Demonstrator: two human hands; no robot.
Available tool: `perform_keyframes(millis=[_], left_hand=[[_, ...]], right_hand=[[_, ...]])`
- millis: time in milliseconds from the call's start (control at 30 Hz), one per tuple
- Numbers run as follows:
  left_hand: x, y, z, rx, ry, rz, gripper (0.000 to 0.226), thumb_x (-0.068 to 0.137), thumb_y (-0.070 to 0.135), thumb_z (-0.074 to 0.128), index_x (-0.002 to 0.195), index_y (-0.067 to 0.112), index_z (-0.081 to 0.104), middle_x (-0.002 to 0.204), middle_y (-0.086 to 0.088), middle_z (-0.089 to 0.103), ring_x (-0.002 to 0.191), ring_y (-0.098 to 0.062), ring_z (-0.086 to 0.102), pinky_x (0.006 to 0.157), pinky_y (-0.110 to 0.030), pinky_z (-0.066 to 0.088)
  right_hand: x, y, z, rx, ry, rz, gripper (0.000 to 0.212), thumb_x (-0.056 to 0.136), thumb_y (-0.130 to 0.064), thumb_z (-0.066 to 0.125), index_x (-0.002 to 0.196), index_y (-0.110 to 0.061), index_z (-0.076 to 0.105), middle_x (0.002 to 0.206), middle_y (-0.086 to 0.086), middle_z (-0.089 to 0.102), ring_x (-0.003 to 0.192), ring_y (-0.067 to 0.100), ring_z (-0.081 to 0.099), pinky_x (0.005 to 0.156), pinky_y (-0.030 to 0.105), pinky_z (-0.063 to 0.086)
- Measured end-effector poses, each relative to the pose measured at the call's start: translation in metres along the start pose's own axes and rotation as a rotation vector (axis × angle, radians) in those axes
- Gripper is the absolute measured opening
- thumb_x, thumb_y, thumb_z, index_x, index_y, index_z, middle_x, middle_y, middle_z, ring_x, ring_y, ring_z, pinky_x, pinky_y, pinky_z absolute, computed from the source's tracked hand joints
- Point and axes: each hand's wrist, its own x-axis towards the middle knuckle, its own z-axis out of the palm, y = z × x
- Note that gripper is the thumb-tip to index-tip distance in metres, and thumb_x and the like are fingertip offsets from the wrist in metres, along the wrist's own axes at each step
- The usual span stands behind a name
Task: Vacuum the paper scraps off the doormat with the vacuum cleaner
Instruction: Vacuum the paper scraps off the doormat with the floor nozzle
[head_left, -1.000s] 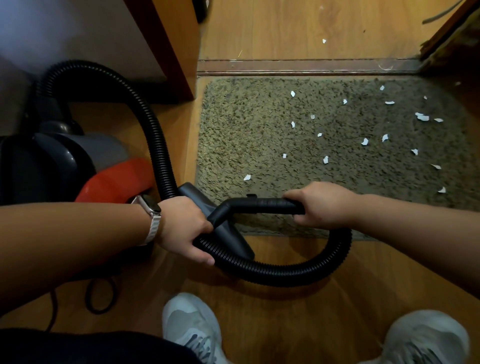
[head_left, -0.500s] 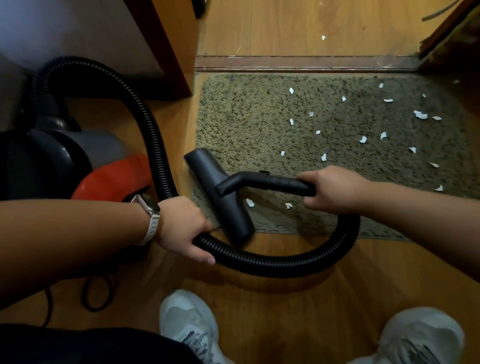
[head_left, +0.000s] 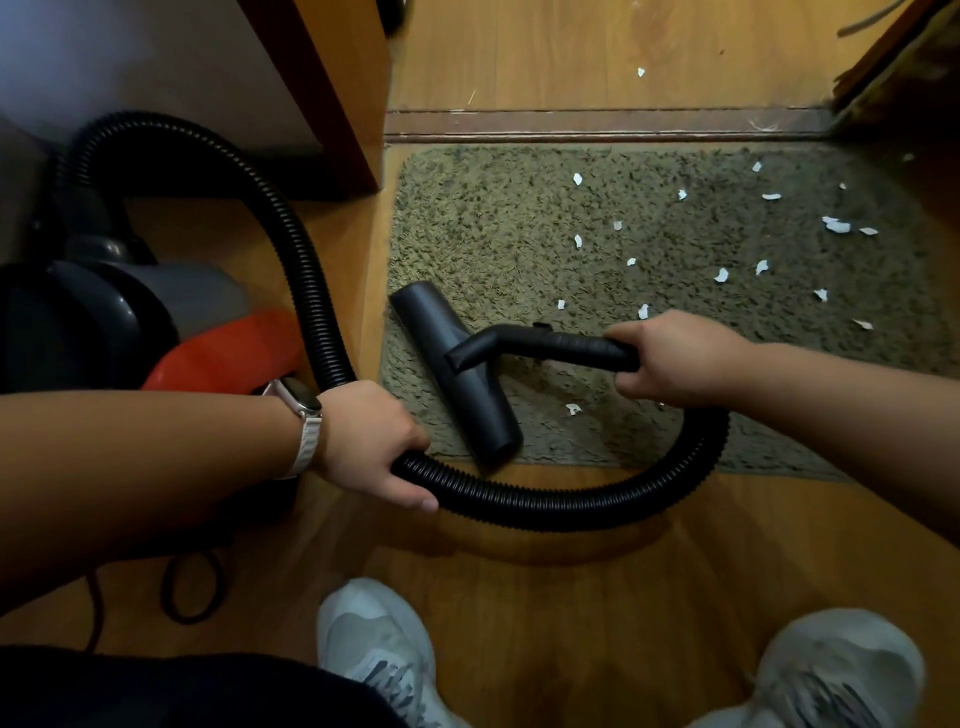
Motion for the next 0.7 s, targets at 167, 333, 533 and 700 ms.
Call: perform_keyframes(millis=[167, 333, 533, 700], left_hand=[[0.003, -0.001, 0.002, -0.004, 0.006, 0.020, 0.095, 0.065, 0.098, 0.006, 0.094, 0.025, 0.059, 0.082, 0.003, 0.065, 0.073, -0.022, 0.064, 0.068, -0.036, 0.054], [0.002, -0.002, 0.004, 0.013, -0.004, 0.038, 0.100, 0.062, 0.097, 0.003, 0.096, 0.024, 0.062, 0.085, 0.004, 0.067, 0.075, -0.021, 0.064, 0.070, -0.037, 0.053], [0.008, -0.004, -0.006, -0.036, 0.028, -0.023, 0.087, 0.061, 0.100, 0.009, 0.083, 0.028, 0.052, 0.078, 0.007, 0.063, 0.069, -0.016, 0.061, 0.067, -0.037, 0.054], [0.015, -0.001, -0.013, -0.028, 0.036, -0.050, 0.074, 0.064, 0.096, 0.014, 0.077, 0.030, 0.043, 0.066, 0.009, 0.052, 0.065, -0.017, 0.059, 0.065, -0.035, 0.054]], right_hand=[[-0.002, -0.005, 0.003, -0.037, -0.001, -0.057, 0.016, 0.085, -0.036, 0.062, 0.098, -0.029, 0.058, 0.069, -0.009, 0.054, 0.060, 0.008, 0.050, 0.048, 0.024, 0.032], [-0.007, -0.020, 0.014, -0.061, -0.075, -0.153, 0.019, 0.087, -0.037, 0.060, 0.105, -0.032, 0.057, 0.069, -0.009, 0.054, 0.058, 0.004, 0.048, 0.049, 0.026, 0.037], [-0.005, -0.008, 0.006, -0.102, -0.034, -0.122, 0.029, 0.084, -0.039, 0.060, 0.112, -0.032, 0.060, 0.070, -0.009, 0.055, 0.064, 0.014, 0.054, 0.056, 0.028, 0.044], [-0.005, 0.004, -0.003, -0.072, -0.028, -0.071, 0.034, 0.083, -0.038, 0.062, 0.117, -0.035, 0.061, 0.071, -0.010, 0.057, 0.064, 0.010, 0.055, 0.054, 0.027, 0.043]])
